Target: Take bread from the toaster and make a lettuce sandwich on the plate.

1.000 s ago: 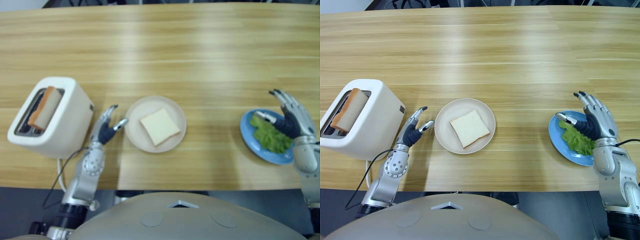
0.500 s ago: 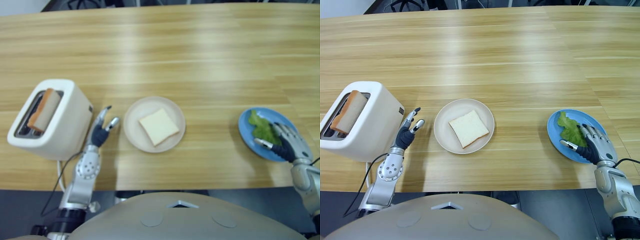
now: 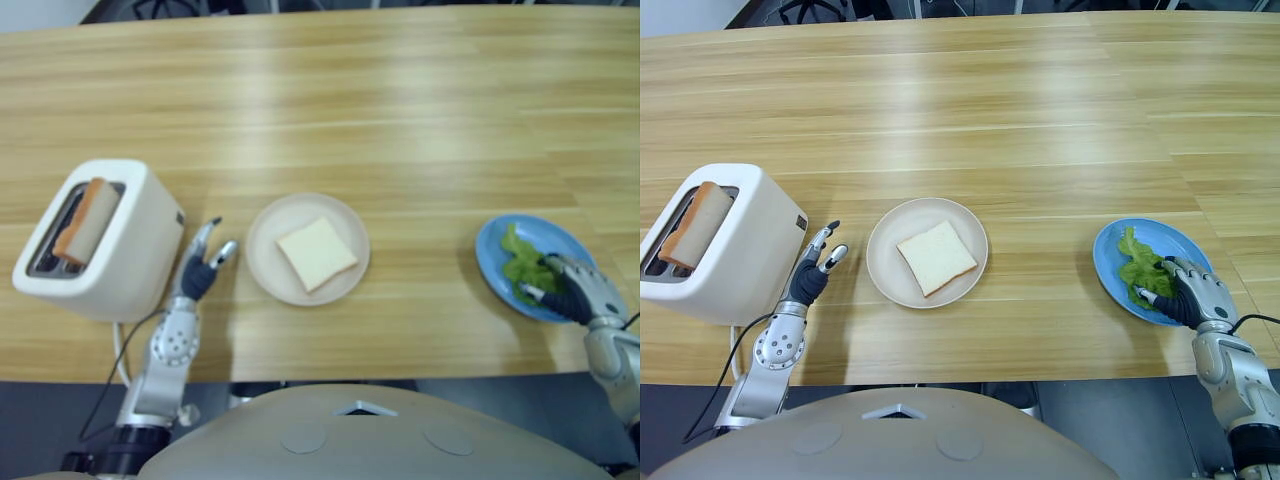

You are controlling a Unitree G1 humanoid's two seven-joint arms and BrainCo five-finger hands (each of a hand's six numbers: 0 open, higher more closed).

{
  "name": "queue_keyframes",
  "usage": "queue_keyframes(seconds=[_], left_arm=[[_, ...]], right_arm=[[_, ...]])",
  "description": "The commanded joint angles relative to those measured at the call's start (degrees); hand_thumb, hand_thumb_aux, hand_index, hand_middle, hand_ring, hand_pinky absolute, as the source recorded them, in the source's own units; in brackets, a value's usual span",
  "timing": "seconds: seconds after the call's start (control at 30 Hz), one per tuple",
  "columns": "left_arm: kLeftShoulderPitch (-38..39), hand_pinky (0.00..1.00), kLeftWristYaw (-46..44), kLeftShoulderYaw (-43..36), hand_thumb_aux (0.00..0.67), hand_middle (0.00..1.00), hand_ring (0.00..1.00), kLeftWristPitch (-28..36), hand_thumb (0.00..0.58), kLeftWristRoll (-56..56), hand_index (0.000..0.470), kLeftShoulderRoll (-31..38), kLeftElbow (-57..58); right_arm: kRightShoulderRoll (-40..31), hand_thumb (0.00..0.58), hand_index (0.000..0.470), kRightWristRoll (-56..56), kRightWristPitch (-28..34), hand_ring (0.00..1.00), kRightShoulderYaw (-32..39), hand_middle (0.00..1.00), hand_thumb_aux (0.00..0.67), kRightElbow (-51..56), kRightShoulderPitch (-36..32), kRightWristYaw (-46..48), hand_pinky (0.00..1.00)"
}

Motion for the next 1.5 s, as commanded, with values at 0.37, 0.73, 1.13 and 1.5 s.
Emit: queue_keyframes(seconds=[0.37,0.73,1.13,1.5], left_arm=[[1.25,0.0,0.42,-0.33,0.0,0.0,0.0,0.13,0.0,1.44,0.0,0.01,0.34],[1.93,0.0,0.93,-0.38,0.0,0.0,0.0,-0.09,0.0,1.5,0.0,-0.18,1.24],[2.59,0.0,1.2,-0.36,0.0,0.0,0.0,-0.4,0.0,1.19,0.0,-0.38,2.11],[3.2,0.0,1.48,-0.35,0.0,0.0,0.0,-0.57,0.0,1.06,0.0,-0.49,2.54]], right_arm=[[-1.98,0.58,0.46,-2.0,1.87,1.0,6.29,1.0,0.67,3.5,-0.5,-1.12,1.0],[-2.44,0.0,0.0,0.77,2.01,0.0,4.36,0.0,0.0,1.09,-0.35,-1.72,0.0],[-1.96,0.0,0.0,6.43,2.89,0.0,-2.15,0.0,0.0,-11.61,3.49,0.46,0.0],[-1.19,0.0,0.0,0.11,6.48,0.0,-0.39,0.0,0.0,-23.7,7.75,4.13,0.0]])
